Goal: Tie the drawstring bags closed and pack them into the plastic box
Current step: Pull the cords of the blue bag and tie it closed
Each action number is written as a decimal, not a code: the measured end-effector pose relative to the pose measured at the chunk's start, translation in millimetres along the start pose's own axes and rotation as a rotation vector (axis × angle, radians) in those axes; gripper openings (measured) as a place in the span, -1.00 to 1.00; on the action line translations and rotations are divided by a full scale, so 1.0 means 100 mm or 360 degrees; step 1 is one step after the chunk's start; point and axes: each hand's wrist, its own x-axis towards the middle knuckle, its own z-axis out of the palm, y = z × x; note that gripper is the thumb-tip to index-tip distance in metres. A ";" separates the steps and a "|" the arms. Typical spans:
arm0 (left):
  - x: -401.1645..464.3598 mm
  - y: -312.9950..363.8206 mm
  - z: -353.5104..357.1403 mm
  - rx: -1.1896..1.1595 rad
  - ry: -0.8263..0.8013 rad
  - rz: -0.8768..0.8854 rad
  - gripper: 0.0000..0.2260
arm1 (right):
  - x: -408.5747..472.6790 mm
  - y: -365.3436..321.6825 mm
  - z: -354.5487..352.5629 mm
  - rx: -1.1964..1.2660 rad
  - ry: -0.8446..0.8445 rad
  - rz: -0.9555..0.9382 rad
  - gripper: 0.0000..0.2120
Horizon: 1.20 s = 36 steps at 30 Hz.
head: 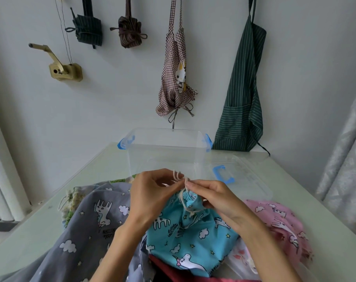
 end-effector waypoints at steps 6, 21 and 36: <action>0.04 0.02 -0.04 -0.0460 -0.0367 -0.0148 -0.86 | 0.06 0.07 -0.09 0.0340 -0.0031 0.0145 -0.75; 0.06 -0.08 0.13 -0.0039 -0.0113 -0.0304 -0.81 | 0.12 0.08 0.00 0.0441 0.0406 0.0066 -0.89; 0.08 -0.09 -0.03 -0.0236 0.0008 -0.0109 -0.81 | -0.15 -0.09 -0.59 -0.1348 0.1068 -0.0230 -0.65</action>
